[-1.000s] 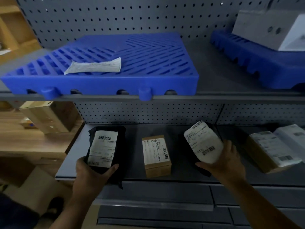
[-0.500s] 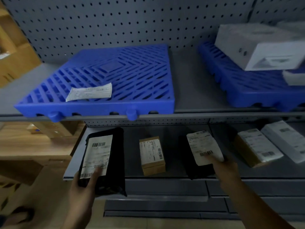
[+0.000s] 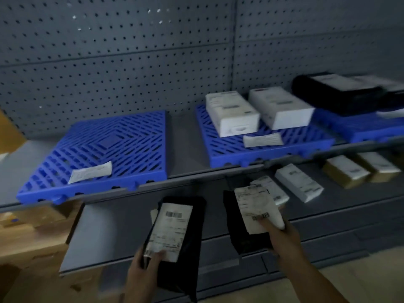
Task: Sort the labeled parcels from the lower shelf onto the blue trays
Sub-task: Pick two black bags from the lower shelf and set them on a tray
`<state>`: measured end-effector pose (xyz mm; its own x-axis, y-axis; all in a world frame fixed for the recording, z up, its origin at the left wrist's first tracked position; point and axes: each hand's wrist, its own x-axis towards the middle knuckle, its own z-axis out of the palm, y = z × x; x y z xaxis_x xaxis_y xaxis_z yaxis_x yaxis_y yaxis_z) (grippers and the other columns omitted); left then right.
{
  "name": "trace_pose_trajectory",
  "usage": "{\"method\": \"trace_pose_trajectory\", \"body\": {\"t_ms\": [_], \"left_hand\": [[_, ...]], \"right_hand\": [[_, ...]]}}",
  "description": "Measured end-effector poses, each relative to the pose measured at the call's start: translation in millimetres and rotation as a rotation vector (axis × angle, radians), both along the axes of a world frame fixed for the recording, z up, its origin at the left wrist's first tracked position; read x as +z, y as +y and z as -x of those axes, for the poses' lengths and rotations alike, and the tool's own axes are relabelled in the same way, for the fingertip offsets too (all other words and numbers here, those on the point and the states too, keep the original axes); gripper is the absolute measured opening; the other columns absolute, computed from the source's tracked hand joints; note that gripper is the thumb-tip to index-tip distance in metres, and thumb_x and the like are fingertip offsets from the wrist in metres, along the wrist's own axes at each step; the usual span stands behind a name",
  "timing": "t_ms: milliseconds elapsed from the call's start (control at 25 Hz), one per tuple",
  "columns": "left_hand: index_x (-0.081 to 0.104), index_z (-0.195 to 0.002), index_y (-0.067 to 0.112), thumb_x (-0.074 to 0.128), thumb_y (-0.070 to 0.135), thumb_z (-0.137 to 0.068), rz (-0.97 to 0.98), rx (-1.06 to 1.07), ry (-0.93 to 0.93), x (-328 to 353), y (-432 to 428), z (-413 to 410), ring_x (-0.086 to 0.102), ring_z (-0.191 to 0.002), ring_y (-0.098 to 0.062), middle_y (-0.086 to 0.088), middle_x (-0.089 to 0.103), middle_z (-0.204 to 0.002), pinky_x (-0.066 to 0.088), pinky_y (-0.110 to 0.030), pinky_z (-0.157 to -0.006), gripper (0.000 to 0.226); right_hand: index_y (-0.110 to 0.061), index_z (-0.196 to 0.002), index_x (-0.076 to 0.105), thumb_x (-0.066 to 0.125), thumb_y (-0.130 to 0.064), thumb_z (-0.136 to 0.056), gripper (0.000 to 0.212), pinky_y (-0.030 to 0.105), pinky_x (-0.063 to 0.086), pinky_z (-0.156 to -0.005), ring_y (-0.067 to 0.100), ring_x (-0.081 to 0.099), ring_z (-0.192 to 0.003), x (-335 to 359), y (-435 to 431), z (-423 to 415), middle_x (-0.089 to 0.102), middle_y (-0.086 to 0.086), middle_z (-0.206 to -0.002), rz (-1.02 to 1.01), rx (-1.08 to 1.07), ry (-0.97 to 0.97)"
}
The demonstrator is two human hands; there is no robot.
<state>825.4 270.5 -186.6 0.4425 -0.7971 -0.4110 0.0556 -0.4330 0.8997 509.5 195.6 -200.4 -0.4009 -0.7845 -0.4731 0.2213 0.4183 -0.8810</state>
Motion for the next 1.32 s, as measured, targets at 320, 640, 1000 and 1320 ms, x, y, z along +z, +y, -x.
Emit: {"method": "trace_pose_trajectory", "body": {"t_ms": [320,640,1000,1320], "left_hand": [[0.055,-0.138,0.023,0.073,0.028,-0.092,-0.014,-0.369,0.186,25,0,142,0.058,-0.099,-0.022,0.000,0.060,-0.116,0.043,-0.036,-0.087,0.050],[0.071,-0.110,0.034,0.079,0.018,-0.085,0.100,-0.568,0.405,76,11,253,0.078,-0.086,-0.018,0.004,0.081,-0.095,0.059,-0.028,-0.063,0.031],[0.074,-0.109,0.038,0.078,0.030,-0.084,0.314,-0.521,0.454,168,-37,382,0.077,-0.094,-0.023,0.003,0.081,-0.102,0.061,-0.048,-0.085,0.027],[0.074,-0.119,0.025,0.076,0.030,-0.086,0.512,-0.267,0.473,237,-103,461,0.076,-0.101,-0.022,-0.003,0.080,-0.109,0.059,-0.043,-0.089,0.034]], "right_hand": [[-0.022,-0.116,0.070,0.085,-0.029,-0.080,0.039,0.045,0.061,-0.080,0.029,0.072,-0.097,53,121,90,0.076,0.005,-0.107,0.124,-0.382,0.015],[-0.016,-0.103,0.069,0.077,-0.021,-0.087,0.019,0.036,0.057,-0.068,0.027,0.073,-0.087,125,191,178,0.077,0.010,-0.102,0.260,-0.621,-0.054],[-0.014,-0.114,0.070,0.068,-0.023,-0.091,0.025,0.041,0.057,-0.080,0.029,0.075,-0.096,214,128,312,0.081,0.010,-0.102,0.438,-0.481,-0.091],[-0.017,-0.103,0.069,0.081,-0.029,-0.083,0.027,0.028,0.058,-0.049,0.020,0.079,-0.071,267,25,422,0.082,0.005,-0.087,0.492,-0.295,-0.121]]}}
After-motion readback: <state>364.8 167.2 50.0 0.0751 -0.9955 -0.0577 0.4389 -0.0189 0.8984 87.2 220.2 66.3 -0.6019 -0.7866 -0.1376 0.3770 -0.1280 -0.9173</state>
